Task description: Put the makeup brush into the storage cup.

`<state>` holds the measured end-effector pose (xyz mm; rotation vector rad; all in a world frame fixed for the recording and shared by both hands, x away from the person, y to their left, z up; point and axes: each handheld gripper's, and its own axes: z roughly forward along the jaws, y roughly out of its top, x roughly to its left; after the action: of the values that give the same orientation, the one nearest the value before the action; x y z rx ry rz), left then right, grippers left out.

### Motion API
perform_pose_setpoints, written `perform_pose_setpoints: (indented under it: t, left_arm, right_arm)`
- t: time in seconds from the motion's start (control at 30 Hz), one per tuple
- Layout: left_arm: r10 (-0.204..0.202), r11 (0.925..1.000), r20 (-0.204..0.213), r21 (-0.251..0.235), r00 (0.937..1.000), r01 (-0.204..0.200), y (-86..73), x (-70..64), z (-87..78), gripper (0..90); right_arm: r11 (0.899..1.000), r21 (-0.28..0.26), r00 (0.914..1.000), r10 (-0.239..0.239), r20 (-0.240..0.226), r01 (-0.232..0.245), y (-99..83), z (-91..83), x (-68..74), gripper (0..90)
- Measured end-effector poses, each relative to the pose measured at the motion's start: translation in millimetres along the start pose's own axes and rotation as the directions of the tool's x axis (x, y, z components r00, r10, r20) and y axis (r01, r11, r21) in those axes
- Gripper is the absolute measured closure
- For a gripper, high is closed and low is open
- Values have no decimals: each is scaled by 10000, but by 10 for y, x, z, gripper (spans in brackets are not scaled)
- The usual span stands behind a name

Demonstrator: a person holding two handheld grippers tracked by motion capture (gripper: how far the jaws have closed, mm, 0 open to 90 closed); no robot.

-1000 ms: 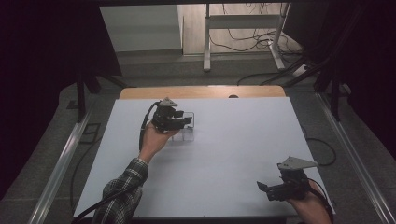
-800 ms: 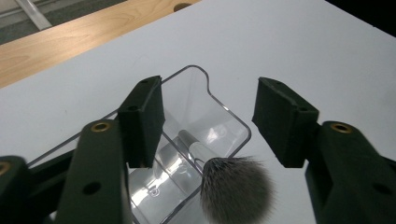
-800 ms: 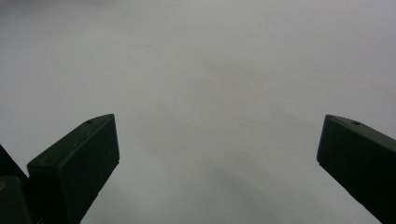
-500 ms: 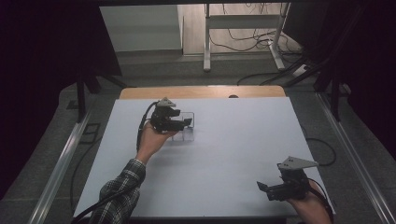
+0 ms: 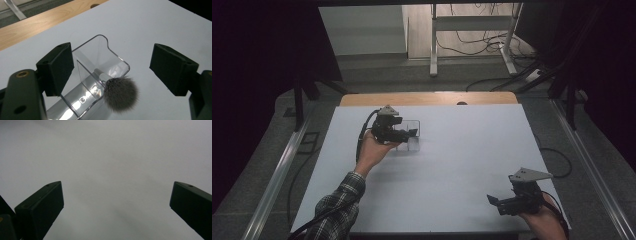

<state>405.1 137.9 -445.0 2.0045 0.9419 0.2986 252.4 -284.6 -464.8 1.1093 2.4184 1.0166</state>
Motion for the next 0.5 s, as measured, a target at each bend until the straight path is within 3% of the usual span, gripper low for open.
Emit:
perform_pose_setpoints:
  t: [0.5]
  left_arm:
    - [66,9999,195,122,9998,-68,-18,-10,-70,111]
  right_arm:
    - [10000,15,10000,-8,-16,8,1,4,5,0]
